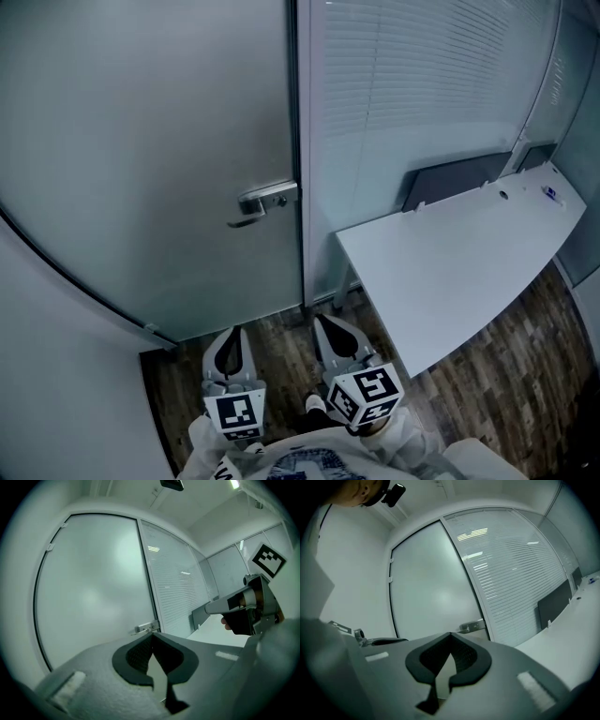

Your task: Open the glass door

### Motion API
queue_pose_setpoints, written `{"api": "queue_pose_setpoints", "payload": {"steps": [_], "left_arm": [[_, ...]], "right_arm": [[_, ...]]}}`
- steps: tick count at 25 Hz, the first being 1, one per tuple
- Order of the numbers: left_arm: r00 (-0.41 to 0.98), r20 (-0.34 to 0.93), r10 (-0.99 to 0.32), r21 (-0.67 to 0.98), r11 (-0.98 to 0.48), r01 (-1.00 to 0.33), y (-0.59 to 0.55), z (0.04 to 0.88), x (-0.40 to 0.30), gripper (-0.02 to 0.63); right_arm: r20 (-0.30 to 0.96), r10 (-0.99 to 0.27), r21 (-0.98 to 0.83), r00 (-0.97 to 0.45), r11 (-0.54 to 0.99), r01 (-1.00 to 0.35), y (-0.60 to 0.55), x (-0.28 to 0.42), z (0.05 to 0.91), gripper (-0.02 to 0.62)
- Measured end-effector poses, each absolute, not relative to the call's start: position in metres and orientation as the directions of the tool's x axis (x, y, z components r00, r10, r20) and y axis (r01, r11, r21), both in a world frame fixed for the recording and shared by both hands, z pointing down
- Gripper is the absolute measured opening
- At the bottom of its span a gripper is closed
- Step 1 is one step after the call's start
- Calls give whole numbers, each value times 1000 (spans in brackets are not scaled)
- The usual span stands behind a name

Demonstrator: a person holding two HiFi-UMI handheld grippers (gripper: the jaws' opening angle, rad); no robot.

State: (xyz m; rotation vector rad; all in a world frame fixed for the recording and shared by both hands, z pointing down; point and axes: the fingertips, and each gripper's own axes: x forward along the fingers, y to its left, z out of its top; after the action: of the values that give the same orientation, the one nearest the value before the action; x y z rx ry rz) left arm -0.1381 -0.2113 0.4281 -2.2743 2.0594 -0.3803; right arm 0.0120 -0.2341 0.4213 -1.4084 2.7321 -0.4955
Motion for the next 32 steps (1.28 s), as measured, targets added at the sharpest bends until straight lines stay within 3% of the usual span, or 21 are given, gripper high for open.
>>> {"api": "queue_pose_setpoints", "payload": {"steps": [13,20,22,29,32], "left_arm": [[23,157,-987,-243,-61,-968,-259,435,-153,3],[58,201,-978,-257,-110,-960,-281,445,-157,6],[87,227,-970,-278,-150,-949,-287,446,-153,79],[96,290,-952,-430,-220,-876,-310,466,-154,230],[75,305,-949,-491,-224,-842,-324,471,-162,264]], "right_arm": [[151,-775,-316,-614,551,-773,-280,7,437,3],[161,-802,-298,-575,516,-803,-288,11,430,3],[162,-810,-299,-563,504,-811,-290,13,425,3],[177,-812,-304,-555,492,-816,-294,5,431,3],[185,-816,-304,-547,482,-822,-296,4,435,3]]}}
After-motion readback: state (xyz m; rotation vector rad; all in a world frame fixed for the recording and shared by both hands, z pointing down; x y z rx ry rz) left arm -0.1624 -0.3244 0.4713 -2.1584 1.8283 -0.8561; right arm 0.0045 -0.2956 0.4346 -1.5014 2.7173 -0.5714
